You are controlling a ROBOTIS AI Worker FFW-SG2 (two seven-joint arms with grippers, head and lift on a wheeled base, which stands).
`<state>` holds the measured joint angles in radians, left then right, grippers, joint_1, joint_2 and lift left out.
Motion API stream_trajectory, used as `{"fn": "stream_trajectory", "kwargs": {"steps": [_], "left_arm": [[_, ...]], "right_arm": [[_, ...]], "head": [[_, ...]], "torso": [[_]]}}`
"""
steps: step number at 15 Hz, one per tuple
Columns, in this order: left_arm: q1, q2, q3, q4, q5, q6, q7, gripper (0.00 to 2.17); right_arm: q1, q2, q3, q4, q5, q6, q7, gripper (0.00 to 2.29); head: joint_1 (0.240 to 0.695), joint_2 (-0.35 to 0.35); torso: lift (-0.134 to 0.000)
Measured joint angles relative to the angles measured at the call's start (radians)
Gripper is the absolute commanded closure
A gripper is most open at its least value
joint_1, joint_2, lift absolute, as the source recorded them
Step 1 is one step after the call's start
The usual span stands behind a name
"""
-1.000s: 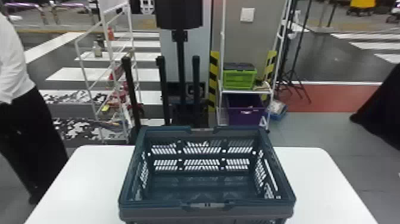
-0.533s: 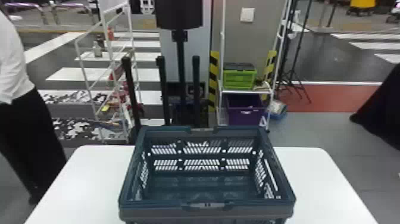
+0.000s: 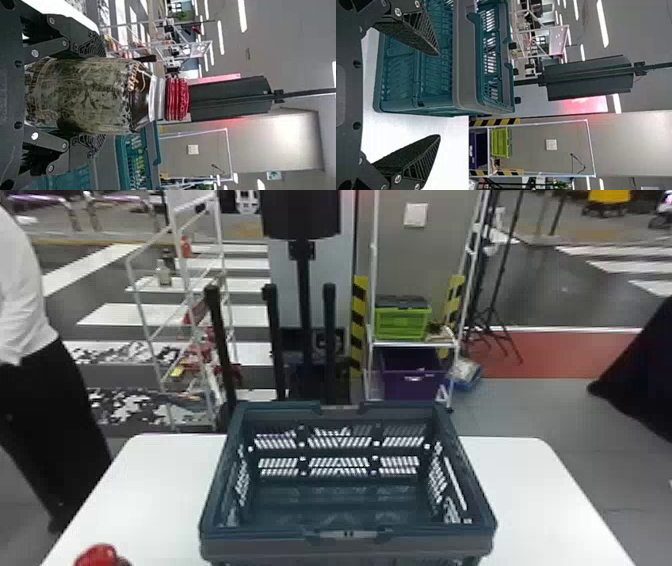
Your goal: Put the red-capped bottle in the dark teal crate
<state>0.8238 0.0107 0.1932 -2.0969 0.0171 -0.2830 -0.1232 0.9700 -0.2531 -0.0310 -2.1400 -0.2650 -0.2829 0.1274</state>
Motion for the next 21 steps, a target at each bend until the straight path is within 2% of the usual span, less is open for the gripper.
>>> {"fn": "stream_trajectory", "kwargs": {"steps": [3,6,7,9,11,12,13,14,16,18,21], "left_arm": [[-0.085,0.0,0.095,-0.163,0.013,0.337,-0.062,2.12],[-0.218,0.002,0.144,-0.323,0.003,0.736,-0.071,2.12],[-0.263,0.014,0.144,-0.357,0.003,0.852,-0.075,2.12],[-0.377,0.064,0.124,-0.399,0.002,1.087,-0.102,2.12],[-0.479,0.111,0.054,-0.391,-0.012,1.196,-0.106,2.12],[-0.53,0.147,0.012,-0.378,-0.016,1.249,-0.105,2.12],[-0.599,0.198,-0.039,-0.359,-0.015,1.336,-0.118,2.12],[-0.672,0.235,-0.086,-0.328,-0.016,1.426,-0.159,2.12],[-0.791,0.254,-0.16,-0.236,-0.028,1.494,-0.256,2.12],[-0.91,0.256,-0.258,-0.11,-0.068,1.502,-0.357,2.12],[-1.047,0.256,-0.384,0.053,-0.119,1.503,-0.427,2.12]], "right_arm": [[0.004,0.0,-0.001,-0.001,0.0,-0.002,0.0,0.15],[0.013,0.0,-0.004,-0.004,0.0,-0.004,0.0,0.15],[0.016,0.001,-0.007,-0.004,0.0,-0.006,0.0,0.15],[0.025,0.009,-0.013,-0.002,0.0,-0.018,0.0,0.15],[0.034,0.019,-0.018,-0.005,0.001,-0.024,0.001,0.15],[0.038,0.025,-0.021,-0.008,0.003,-0.025,0.0,0.15],[0.041,0.029,-0.025,-0.009,0.004,-0.026,0.0,0.15],[0.043,0.033,-0.029,-0.009,0.005,-0.027,0.0,0.15],[0.048,0.043,-0.033,-0.005,0.005,-0.038,0.0,0.15],[0.054,0.052,-0.04,0.004,0.004,-0.053,0.0,0.15],[0.059,0.062,-0.048,0.01,0.004,-0.069,0.0,0.15]], "head": [[0.499,0.0],[0.499,0.0],[0.499,0.0],[0.499,0.0],[0.499,0.0],[0.499,0.0],[0.499,0.0],[0.499,0.0],[0.499,0.0],[0.499,0.0],[0.499,0.0]], "torso": [[0.0],[0.0],[0.0],[0.0],[0.0],[0.0],[0.0],[0.0],[0.0],[0.0],[0.0]]}}
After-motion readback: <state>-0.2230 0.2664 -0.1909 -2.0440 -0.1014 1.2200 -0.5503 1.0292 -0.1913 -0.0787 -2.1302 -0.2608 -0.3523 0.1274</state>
